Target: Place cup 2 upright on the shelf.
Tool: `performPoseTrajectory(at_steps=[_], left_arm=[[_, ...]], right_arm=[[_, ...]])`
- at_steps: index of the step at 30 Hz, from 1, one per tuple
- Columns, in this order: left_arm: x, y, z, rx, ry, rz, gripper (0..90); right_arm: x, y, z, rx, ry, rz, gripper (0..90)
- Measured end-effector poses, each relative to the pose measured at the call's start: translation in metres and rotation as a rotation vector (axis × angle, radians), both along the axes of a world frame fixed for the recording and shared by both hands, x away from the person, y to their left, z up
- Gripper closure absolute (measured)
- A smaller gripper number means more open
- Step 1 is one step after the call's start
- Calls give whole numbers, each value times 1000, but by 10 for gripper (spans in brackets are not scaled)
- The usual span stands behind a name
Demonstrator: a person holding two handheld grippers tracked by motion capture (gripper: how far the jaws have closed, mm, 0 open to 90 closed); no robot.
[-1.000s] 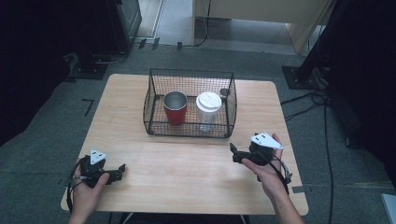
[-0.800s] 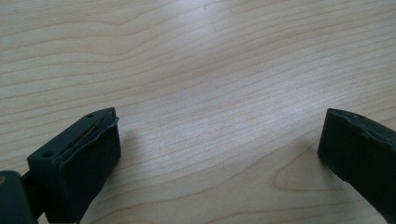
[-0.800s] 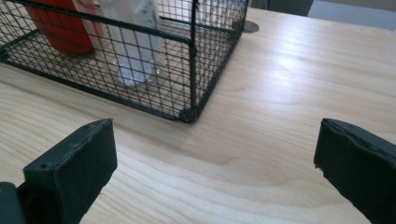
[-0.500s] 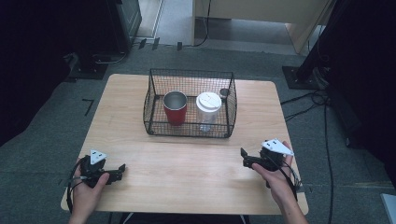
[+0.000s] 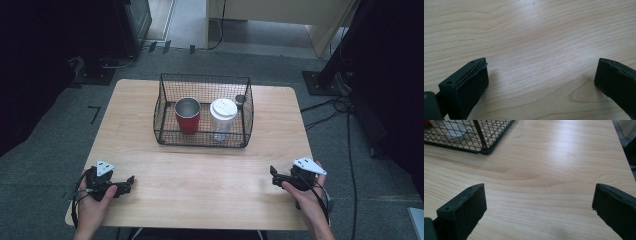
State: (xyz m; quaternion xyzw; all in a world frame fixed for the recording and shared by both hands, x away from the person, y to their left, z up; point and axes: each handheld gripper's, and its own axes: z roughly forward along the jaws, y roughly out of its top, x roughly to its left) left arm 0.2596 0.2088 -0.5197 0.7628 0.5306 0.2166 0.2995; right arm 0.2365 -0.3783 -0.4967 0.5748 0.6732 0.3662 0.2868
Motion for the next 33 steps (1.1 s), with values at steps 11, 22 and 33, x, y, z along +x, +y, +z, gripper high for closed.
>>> performPoseTrajectory(at_steps=[11, 22, 33], left_arm=[[0, 0, 0, 0, 0, 0, 0], [0, 0, 0, 0, 0, 0, 0], [0, 0, 0, 1, 0, 0, 0]], right_arm=[[-12, -24, -11, -13, 36, -51, 0], [-21, -42, -25, -20, 103, -96, 0], [-24, -51, -31, -43, 162, -117, 0]])
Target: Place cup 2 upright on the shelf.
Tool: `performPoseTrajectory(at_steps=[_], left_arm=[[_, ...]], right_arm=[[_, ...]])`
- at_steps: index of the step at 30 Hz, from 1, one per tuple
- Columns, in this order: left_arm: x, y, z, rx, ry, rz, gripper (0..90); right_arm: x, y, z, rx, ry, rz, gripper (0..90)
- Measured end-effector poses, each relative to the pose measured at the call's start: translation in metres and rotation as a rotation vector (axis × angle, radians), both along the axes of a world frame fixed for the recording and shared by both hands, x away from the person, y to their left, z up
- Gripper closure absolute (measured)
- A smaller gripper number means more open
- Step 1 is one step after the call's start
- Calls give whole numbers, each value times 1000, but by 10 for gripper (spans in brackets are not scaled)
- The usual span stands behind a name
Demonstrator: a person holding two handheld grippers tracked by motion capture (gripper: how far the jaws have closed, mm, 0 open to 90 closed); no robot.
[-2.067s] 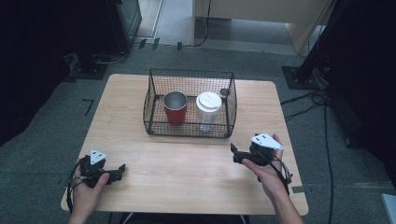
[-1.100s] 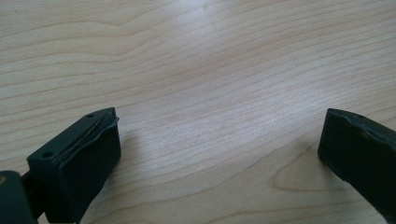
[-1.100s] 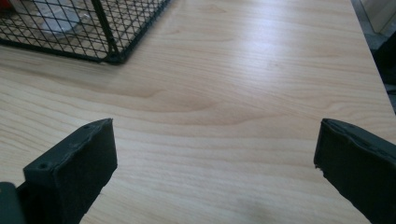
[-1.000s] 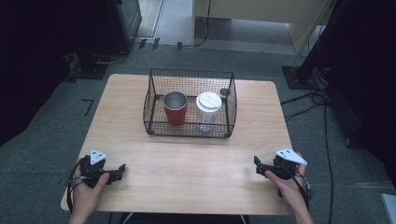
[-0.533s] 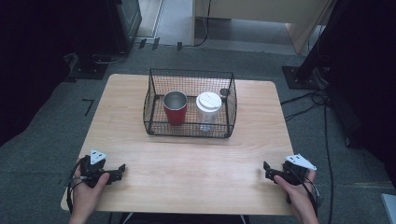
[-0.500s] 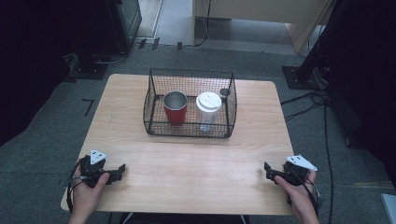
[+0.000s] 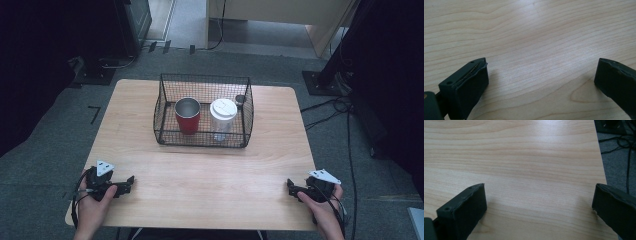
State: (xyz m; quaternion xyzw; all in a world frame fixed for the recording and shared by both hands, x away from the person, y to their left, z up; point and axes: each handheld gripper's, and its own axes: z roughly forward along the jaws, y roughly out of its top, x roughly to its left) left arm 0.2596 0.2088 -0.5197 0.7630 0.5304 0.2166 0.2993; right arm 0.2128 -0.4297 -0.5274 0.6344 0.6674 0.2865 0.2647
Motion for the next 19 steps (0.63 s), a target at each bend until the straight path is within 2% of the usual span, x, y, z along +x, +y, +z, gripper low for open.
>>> performPoseTrajectory(at_steps=[2, 5, 13, 19], left_arm=[[0, 0, 0, 0, 0, 0, 0], [0, 0, 0, 0, 0, 0, 0], [0, 0, 0, 0, 0, 0, 0], [-1, -2, 0, -1, 0, 26, 0]], right_arm=[[1, -1, 0, 13, 8, -2, 0], [0, 0, 0, 12, 9, 14, 0], [1, 0, 0, 14, 9, 14, 0], [1, 0, 0, 14, 9, 14, 0]])
